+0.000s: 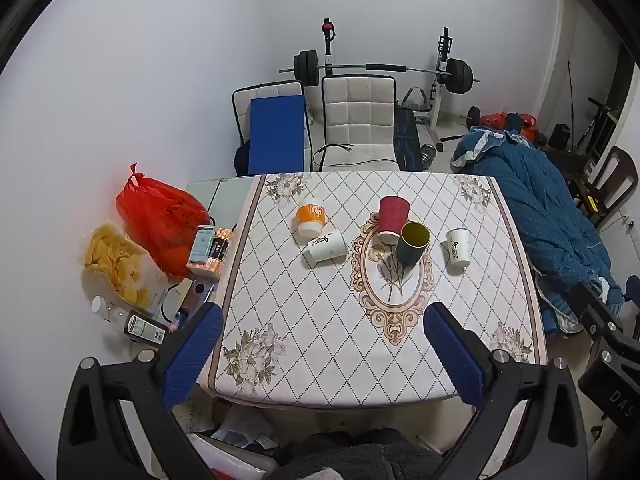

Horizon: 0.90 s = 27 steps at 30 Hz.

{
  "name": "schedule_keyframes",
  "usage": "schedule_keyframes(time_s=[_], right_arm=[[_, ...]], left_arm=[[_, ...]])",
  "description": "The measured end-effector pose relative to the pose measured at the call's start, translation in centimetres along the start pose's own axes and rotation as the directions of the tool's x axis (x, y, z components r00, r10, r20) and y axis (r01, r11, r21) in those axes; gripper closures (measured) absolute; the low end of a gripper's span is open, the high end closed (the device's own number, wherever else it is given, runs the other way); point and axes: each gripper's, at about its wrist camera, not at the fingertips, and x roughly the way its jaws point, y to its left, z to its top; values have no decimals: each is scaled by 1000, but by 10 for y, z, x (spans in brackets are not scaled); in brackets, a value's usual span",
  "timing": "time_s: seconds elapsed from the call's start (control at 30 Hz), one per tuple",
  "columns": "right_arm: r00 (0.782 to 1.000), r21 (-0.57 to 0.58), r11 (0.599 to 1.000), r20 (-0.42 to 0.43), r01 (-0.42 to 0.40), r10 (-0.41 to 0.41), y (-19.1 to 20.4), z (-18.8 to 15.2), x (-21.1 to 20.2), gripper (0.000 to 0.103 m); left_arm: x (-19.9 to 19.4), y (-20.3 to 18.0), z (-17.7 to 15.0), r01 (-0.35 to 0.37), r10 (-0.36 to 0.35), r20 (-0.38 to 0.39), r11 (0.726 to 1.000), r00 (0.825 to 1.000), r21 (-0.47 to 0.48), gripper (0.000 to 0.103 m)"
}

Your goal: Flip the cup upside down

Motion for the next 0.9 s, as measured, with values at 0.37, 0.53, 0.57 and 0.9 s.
schedule_keyframes(time_s=[0.37, 0.53, 0.57, 0.9], right_arm=[[1000, 1, 1000, 0, 1, -1, 1, 0, 1, 0], [1000, 4, 1000, 9, -2, 2, -1, 2, -2, 0], [1000, 4, 1000, 8, -2, 2, 0, 3, -1, 0], [1000, 4, 1000, 7, -6, 6, 4, 4, 3, 0]], left_arm=[[0, 0, 2, -4, 3, 6, 1000, 1000, 5, 0], [-5, 1, 3, -1, 1, 9, 1000, 1000, 1, 0], [-5, 1, 4, -1, 1, 9, 1000, 1000, 1, 0], [-11, -5, 7, -4, 4, 15, 1000, 1000, -1, 0]])
